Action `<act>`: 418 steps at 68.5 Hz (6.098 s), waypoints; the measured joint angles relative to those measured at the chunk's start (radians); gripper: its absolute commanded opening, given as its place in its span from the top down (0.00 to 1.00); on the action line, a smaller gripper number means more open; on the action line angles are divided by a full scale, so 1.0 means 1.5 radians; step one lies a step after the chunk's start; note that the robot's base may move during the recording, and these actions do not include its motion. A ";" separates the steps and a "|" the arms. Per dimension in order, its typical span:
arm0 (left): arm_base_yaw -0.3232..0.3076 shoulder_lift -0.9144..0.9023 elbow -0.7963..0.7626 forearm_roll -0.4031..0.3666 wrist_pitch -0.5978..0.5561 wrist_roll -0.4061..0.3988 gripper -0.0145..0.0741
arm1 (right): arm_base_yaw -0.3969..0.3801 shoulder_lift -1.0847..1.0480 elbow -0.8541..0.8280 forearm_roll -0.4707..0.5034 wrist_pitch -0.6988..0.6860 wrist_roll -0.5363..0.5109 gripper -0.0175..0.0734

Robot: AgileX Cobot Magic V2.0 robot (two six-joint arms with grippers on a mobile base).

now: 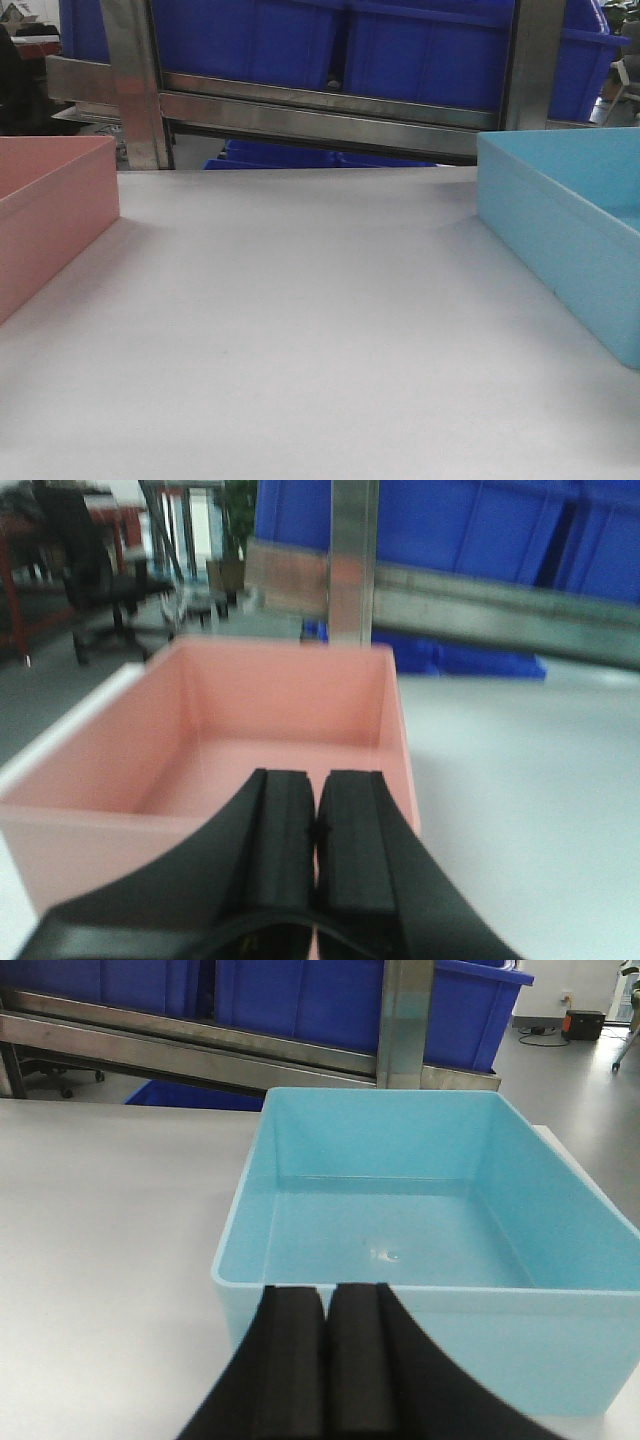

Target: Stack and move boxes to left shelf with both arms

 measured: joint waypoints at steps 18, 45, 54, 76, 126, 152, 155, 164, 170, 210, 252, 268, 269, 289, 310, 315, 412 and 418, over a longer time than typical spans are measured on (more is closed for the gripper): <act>0.000 0.088 -0.155 -0.011 0.006 0.001 0.72 | 0.000 0.000 0.000 0.000 0.000 0.000 0.75; 0.000 0.519 -0.556 0.042 0.349 0.001 0.24 | 0.000 0.000 0.000 0.000 0.000 0.000 0.75; 0.010 0.668 -0.694 0.094 0.482 0.006 0.24 | 0.000 0.000 0.000 0.000 0.000 0.000 0.75; 0.176 1.000 -0.999 0.059 0.676 0.154 0.24 | 0.000 0.000 0.000 0.000 0.000 0.000 0.75; 0.258 1.373 -1.086 0.017 0.561 0.230 0.32 | 0.000 0.000 0.000 0.000 0.000 0.000 0.75; 0.259 1.382 -1.087 0.004 0.556 0.230 0.85 | 0.000 0.000 0.000 0.000 0.000 0.000 0.75; 0.259 1.382 -1.088 0.001 0.557 0.230 0.85 | 0.000 0.000 0.000 0.000 0.000 0.000 0.75; 0.261 1.382 -1.103 -0.007 0.587 0.209 0.85 | 0.000 0.000 0.000 0.000 0.000 0.000 0.75; 0.261 1.379 -1.123 -0.024 0.620 0.178 0.85 | 0.000 0.000 0.000 0.000 0.000 0.000 0.75; 0.030 1.075 -0.925 -0.110 0.646 -0.115 0.85 | 0.000 0.000 0.000 0.000 0.000 0.000 0.75; -0.239 1.111 -0.723 -0.115 0.381 -0.289 0.85 | 0.000 0.000 0.000 0.000 0.000 0.000 0.75; -0.239 1.152 -0.723 -0.105 0.363 -0.295 0.85 | 0.000 0.000 0.000 0.000 0.000 0.000 0.75; -0.239 1.154 -0.723 -0.101 0.362 -0.295 0.85 | 0.000 0.000 0.000 0.000 0.000 0.000 0.75; -0.241 1.161 -0.729 -0.100 0.372 -0.270 0.49 | 0.000 0.000 0.000 0.000 -0.001 0.000 0.75; -0.241 1.108 -0.812 -0.101 0.479 -0.181 0.24 | 0.000 0.000 0.000 0.000 -0.002 0.000 0.75; -0.241 1.064 -0.816 -0.100 0.505 -0.142 0.29 | 0.000 0.000 0.000 0.001 -0.005 0.000 0.75; -0.241 0.449 -0.448 -0.017 0.377 -0.071 0.85 | -0.229 1.006 -0.950 0.049 0.557 -0.157 0.17; -0.241 0.449 -0.448 -0.017 0.377 -0.071 0.85 | -0.251 1.044 -0.956 0.048 0.534 -0.213 0.17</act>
